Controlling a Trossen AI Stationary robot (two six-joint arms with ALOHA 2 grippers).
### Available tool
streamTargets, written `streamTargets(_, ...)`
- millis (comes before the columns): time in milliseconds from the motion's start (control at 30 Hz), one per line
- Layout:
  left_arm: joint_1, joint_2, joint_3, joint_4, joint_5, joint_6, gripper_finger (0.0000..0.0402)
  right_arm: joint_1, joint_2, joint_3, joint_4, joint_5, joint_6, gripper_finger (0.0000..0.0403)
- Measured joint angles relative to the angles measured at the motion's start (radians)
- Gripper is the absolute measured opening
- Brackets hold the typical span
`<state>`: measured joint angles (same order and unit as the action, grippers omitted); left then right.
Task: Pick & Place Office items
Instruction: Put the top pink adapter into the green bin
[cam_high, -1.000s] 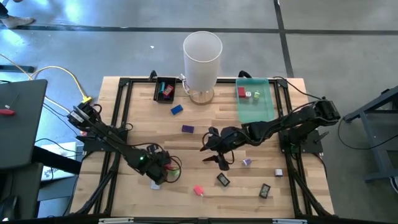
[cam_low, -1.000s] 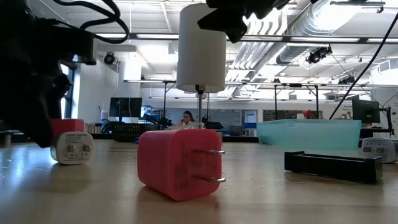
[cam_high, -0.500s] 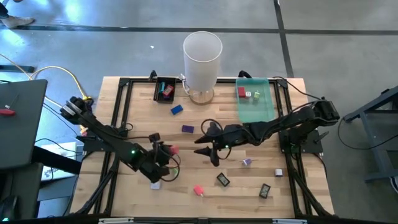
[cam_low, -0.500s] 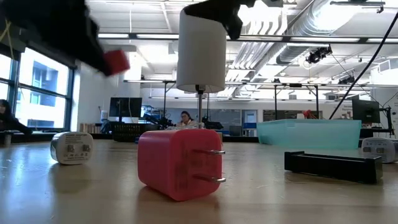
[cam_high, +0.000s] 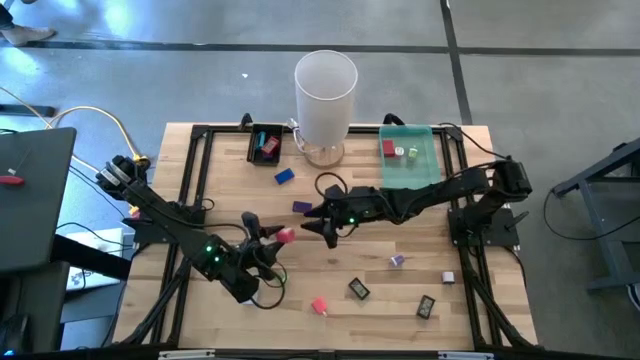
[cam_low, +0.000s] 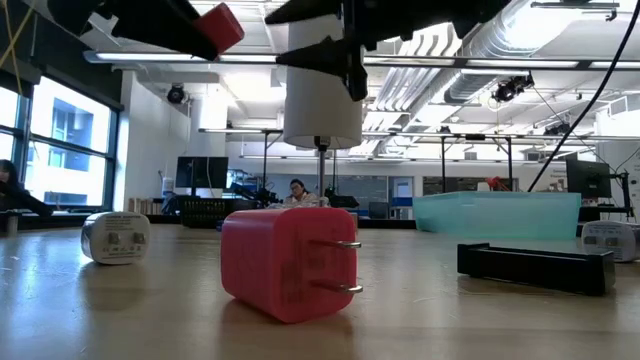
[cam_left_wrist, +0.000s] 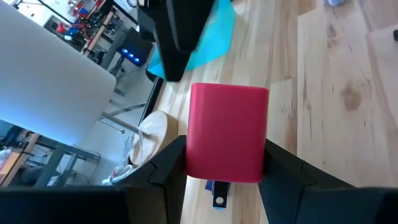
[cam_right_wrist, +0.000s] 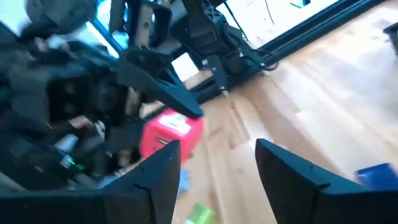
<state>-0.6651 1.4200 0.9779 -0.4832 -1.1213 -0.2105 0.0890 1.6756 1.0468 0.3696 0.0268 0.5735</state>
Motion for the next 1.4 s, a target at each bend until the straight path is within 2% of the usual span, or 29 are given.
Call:
streamTargets(267, 0.000, 0.000, 0.000, 0.001, -0.001, -0.003, 0.0145, 0.000, 0.000, 0.000, 0.001, 0.023, -0.078, 0.0196)
streamTargets(400, 0.000, 0.000, 0.000, 0.000, -0.001, 0.001, 0.0145, 0.000, 0.000, -0.001, 0.001, 0.023, -0.112, 0.0213)
streamTargets(500, 0.000, 0.000, 0.000, 0.001, -0.001, 0.001, 0.0146, 0.003, 0.000, 0.000, 0.001, 0.022, -0.139, 0.0243)
streamTargets(767, 0.000, 0.000, 0.000, 0.000, -0.001, 0.001, 0.0146, 0.003, 0.000, 0.000, -0.011, -0.029, -0.133, 0.0353)
streamTargets(933, 0.010, 0.002, 0.000, -0.002, -0.019, 0.003, 0.0146, 0.010, -0.001, 0.000, -0.034, -0.035, -0.100, 0.0390)
streamTargets(1100, 0.041, 0.003, 0.000, -0.002, -0.036, 0.021, 0.0147, 0.031, 0.006, -0.001, -0.014, 0.015, -0.098, 0.0399)
streamTargets(1400, 0.095, 0.004, 0.000, 0.035, -0.012, 0.047, 0.0147, 0.026, 0.006, -0.001, 0.056, 0.028, -0.079, 0.0386)
